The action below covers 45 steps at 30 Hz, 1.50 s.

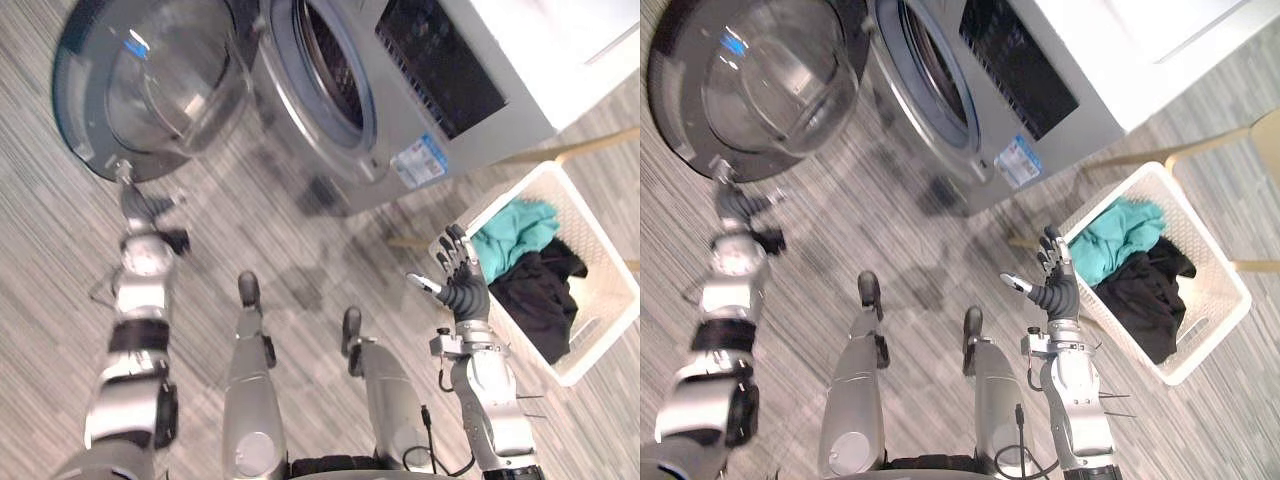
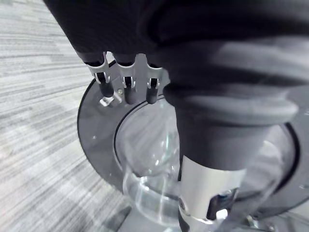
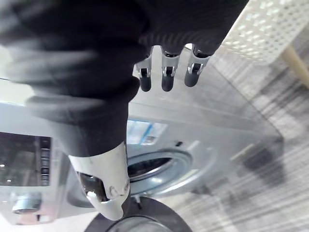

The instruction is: Pick up the laundry basket with both hands and put the clothes into the washing machine.

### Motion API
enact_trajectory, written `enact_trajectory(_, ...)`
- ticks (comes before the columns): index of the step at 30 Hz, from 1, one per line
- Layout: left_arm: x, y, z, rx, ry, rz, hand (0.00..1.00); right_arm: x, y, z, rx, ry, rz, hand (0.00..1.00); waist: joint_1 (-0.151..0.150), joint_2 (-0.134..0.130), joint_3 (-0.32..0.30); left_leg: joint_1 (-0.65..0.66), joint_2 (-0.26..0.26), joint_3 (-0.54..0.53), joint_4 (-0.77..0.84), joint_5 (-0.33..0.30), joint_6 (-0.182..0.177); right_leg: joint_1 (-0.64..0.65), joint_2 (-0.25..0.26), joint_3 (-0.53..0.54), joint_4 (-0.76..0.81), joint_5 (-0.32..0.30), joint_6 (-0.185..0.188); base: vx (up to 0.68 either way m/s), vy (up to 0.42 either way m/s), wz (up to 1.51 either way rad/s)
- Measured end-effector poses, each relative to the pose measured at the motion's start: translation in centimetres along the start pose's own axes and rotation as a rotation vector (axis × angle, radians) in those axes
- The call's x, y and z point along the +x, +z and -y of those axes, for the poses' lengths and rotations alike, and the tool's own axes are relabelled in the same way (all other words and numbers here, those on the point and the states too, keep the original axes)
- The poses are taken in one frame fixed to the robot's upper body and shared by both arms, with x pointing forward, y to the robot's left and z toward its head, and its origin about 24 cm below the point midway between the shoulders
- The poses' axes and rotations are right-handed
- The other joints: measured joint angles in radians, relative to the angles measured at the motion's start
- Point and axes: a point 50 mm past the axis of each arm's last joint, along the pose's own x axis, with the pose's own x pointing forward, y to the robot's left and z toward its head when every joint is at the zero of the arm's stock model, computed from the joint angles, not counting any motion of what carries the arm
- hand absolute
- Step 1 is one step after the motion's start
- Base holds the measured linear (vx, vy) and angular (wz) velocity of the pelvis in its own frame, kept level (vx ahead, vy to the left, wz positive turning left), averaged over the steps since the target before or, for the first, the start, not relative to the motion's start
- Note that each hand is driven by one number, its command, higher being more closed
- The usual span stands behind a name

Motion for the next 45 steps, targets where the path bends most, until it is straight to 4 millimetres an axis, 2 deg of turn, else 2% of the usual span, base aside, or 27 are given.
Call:
enact_trajectory(3,-4.8,-7.2,-0.1,0.027,-0.049,-0.242,0.0,0.0,-0.7,0.9,-0.018,-0.052,-0.033,0.0,0.001,0.018,-0.049,0.113,0.012,0.096,0.012,-0.04,-0.007,0.06,0.009,0.106,-0.025,0.009,0.012,0.1,0.02,-0.98)
enact_trajectory(4,-6.6,-9.8,-0.2,0.043,-0.076,-0.342,0.0,0.0,-1.4,1.4,-0.039,-0.07,-0.069,0.0,-0.008,0.041,-0.097,0.124,0.03,0.137,0.038,-0.066,-0.009,0.063,0.023,0.146,-0.053,0.029,0.013,0.11,0.033,-1.46)
enact_trajectory(6,-8.4,-12.4,-0.4,0.057,-0.094,-0.455,0.0,0.3,-2.4,2.1,-0.062,-0.095,-0.116,0.0,-0.009,0.066,-0.126,0.178,0.057,0.224,0.043,-0.095,-0.017,0.079,0.046,0.224,-0.102,0.068,0.024,0.09,0.039,-1.49)
enact_trajectory(7,-9.2,-13.7,-0.7,0.074,-0.101,-0.517,0.0,0.8,-3.0,2.3,-0.081,-0.102,-0.143,0.0,-0.013,0.079,-0.137,0.222,0.072,0.28,0.03,-0.109,-0.021,0.081,0.048,0.203,-0.133,0.106,0.024,0.03,0.035,-1.59)
enact_trajectory(8,-9.8,-14.6,-0.9,0.101,-0.117,-0.56,0.0,1.3,-3.4,2.4,-0.088,-0.104,-0.158,0.0,-0.013,0.088,-0.144,0.265,0.087,0.333,0.011,-0.121,-0.022,0.086,0.029,0.086,-0.162,0.132,-0.007,0.04,0.016,-1.57)
enact_trajectory(10,-10.3,-15.3,-1.0,0.14,-0.146,-0.588,0.0,1.6,-3.9,2.7,-0.124,-0.106,-0.183,0.0,-0.031,0.094,-0.145,0.321,0.09,0.384,-0.008,-0.126,-0.03,0.108,-0.029,-0.106,-0.16,0.129,-0.043,0.05,0.017,-1.01)
enact_trajectory(11,-10.9,-16.1,-1.3,0.174,-0.165,-0.621,0.0,1.8,-4.5,2.8,-0.158,-0.103,-0.209,0.0,-0.044,0.099,-0.152,0.369,0.113,0.429,0.002,-0.141,-0.051,0.133,-0.073,-0.306,-0.132,0.128,-0.051,0.1,-0.009,-0.96)
enact_trajectory(12,-11.3,-16.6,-1.4,0.186,-0.177,-0.647,0.0,1.8,-4.7,3.0,-0.177,-0.1,-0.217,0.0,-0.042,0.107,-0.163,0.39,0.133,0.459,0.016,-0.151,-0.066,0.139,-0.072,-0.365,-0.117,0.124,-0.053,0.12,-0.052,-1.07)
enact_trajectory(15,-12.3,-17.6,-2.1,0.259,-0.217,-0.689,0.0,1.8,-4.7,2.9,-0.246,-0.066,-0.214,0.0,-0.04,0.119,-0.175,0.431,0.209,0.499,0.136,-0.168,-0.087,0.142,-0.024,-0.297,-0.069,0.086,-0.051,0.16,-0.136,-1.03)
enact_trajectory(16,-12.8,-18.0,-2.4,0.266,-0.226,-0.709,0.0,1.8,-4.9,2.8,-0.28,-0.041,-0.219,0.0,-0.038,0.121,-0.175,0.427,0.262,0.488,0.262,-0.166,-0.083,0.15,-0.004,-0.263,-0.051,0.067,-0.061,0.19,-0.208,-1.1)
enact_trajectory(17,-13.4,-18.3,-2.7,0.276,-0.226,-0.725,0.0,1.8,-5.2,2.8,-0.325,-0.01,-0.234,0.0,-0.037,0.13,-0.175,0.4,0.318,0.439,0.409,-0.144,-0.006,0.168,0.022,-0.23,-0.04,0.045,-0.07,0.19,-0.202,-1.05)
enact_trajectory(18,-13.6,-18.5,-2.9,0.28,-0.225,-0.732,0.0,1.7,-5.5,2.9,-0.355,0.009,-0.249,0.0,-0.036,0.13,-0.175,0.38,0.337,0.399,0.477,-0.111,0.048,0.178,0.032,-0.215,-0.035,0.039,-0.075,0.17,-0.115,-0.93)
enact_trajectory(19,-13.8,-18.6,-3.1,0.284,-0.224,-0.741,0.0,1.6,-6.2,3.1,-0.415,0.043,-0.279,0.0,-0.032,0.128,-0.175,0.316,0.349,0.292,0.599,-0.054,0.112,0.206,0.034,-0.176,-0.046,0.032,-0.087,0.14,-0.054,-0.65)
enact_trajectory(20,-13.9,-18.7,-3.0,0.283,-0.226,-0.743,0.0,1.5,-6.4,3.0,-0.442,0.06,-0.289,0.0,-0.03,0.128,-0.173,0.282,0.339,0.244,0.657,-0.078,0.103,0.217,0.036,-0.163,-0.051,0.029,-0.091,0.18,-0.032,-0.69)
enact_trajectory(21,-13.8,-18.6,-2.9,0.278,-0.227,-0.737,0.0,1.7,-6.6,3.4,-0.501,0.081,-0.302,0.0,-0.027,0.129,-0.173,0.211,0.298,0.161,0.744,-0.164,0.073,0.234,0.036,-0.137,-0.062,0.027,-0.095,0.17,0.006,-0.57)
enact_trajectory(22,-13.6,-18.5,-2.8,0.276,-0.227,-0.726,0.0,1.9,-6.8,3.8,-0.538,0.097,-0.318,0.0,-0.014,0.129,-0.172,0.177,0.249,0.118,0.759,-0.208,0.066,0.25,0.037,-0.115,-0.073,0.027,-0.095,0.17,0.018,-0.63)
enact_trajectory(24,-13.6,-18.5,-2.8,0.277,-0.228,-0.726,0.0,2.5,-7.3,3.5,-0.618,0.156,-0.334,0.0,0.002,0.13,-0.167,0.137,0.149,0.051,0.671,-0.249,0.053,0.292,0.037,-0.084,-0.099,0.028,-0.094,0.16,0.087,-0.57)
enact_trajectory(25,-13.7,-18.5,-2.8,0.278,-0.228,-0.728,0.0,3.1,-7.3,3.0,-0.649,0.196,-0.325,0.0,0.009,0.134,-0.168,0.126,0.086,0.009,0.547,-0.25,0.053,0.301,0.035,-0.07,-0.108,0.03,-0.091,0.18,0.188,-0.64)
enact_trajectory(26,-13.6,-18.5,-2.7,0.278,-0.228,-0.728,0.0,3.8,-7.1,2.5,-0.692,0.236,-0.307,0.0,0.019,0.145,-0.168,0.137,0.03,-0.037,0.372,-0.232,0.028,0.303,0.038,-0.062,-0.117,0.036,-0.08,0.17,0.238,-0.58)
enact_trajectory(27,-13.7,-18.5,-2.7,0.278,-0.229,-0.729,0.0,4.1,-7.0,2.3,-0.712,0.255,-0.296,0.0,0.023,0.164,-0.17,0.139,0.011,-0.055,0.291,-0.192,0.008,0.303,0.046,-0.061,-0.12,0.037,-0.068,0.16,0.257,-0.49)
enact_trajectory(28,-13.4,-18.5,-2.9,0.283,-0.226,-0.727,0.0,4.8,-6.8,1.6,-0.735,0.283,-0.272,0.0,0.031,0.179,-0.161,0.14,-0.005,-0.059,0.237,-0.154,0.01,0.3,0.053,-0.054,-0.119,0.029,-0.043,0.12,0.183,-0.14)
enact_trajectory(29,-13.1,-18.4,-3.0,0.289,-0.224,-0.722,0.0,5.0,-6.8,1.2,-0.759,0.306,-0.265,0.0,0.032,0.166,-0.156,0.14,-0.027,-0.064,0.221,-0.151,0.01,0.287,0.036,-0.058,-0.123,0.031,-0.033,0.08,0.121,0.06)
enact_trajectory(32,-12.5,-18.1,-2.6,0.283,-0.228,-0.705,0.0,6.1,-6.2,0.2,-0.818,0.352,-0.223,0.0,0.046,0.156,-0.148,0.107,-0.069,-0.073,0.201,-0.147,0.022,0.282,-0.002,-0.078,-0.156,0.042,-0.007,0.08,0.13,0.29)
enact_trajectory(37,-11.2,-17.3,-2.6,0.266,-0.185,-0.663,0.0,10.7,-3.6,-4.0,-0.913,0.44,-0.079,0.0,0.072,0.16,-0.063,0.038,-0.101,-0.1,0.172,-0.115,0.057,0.209,-0.024,-0.106,-0.137,0.047,0.001,-0.01,0.056,0.22)
enact_trajectory(39,-10.2,-16.6,-2.5,0.258,-0.172,-0.629,0.0,12.1,-2.9,-4.3,-0.952,0.433,-0.068,0.0,0.079,0.16,-0.021,0.014,-0.102,-0.109,0.164,-0.097,0.059,0.19,-0.024,-0.121,-0.13,0.047,0.001,-0.03,-0.008,0.24)
enact_trajectory(41,-9.4,-16.1,-2.5,0.239,-0.145,-0.607,0.0,13.2,-2.4,-4.4,-0.991,0.413,-0.064,0.0,0.107,0.156,0.006,-0.014,-0.105,-0.11,0.139,-0.08,0.059,0.144,-0.031,-0.122,-0.115,0.047,0.001,-0.04,0.002,0.07)
enact_trajectory(45,-8.6,-15.5,-2.5,0.203,-0.112,-0.581,0.0,15.1,-1.0,-4.4,-1.039,0.367,-0.042,0.0,0.117,0.155,0.022,-0.089,-0.117,-0.126,0.104,-0.039,0.062,0.054,-0.039,-0.143,-0.09,0.047,0.0,0.0,-0.008,0.16)
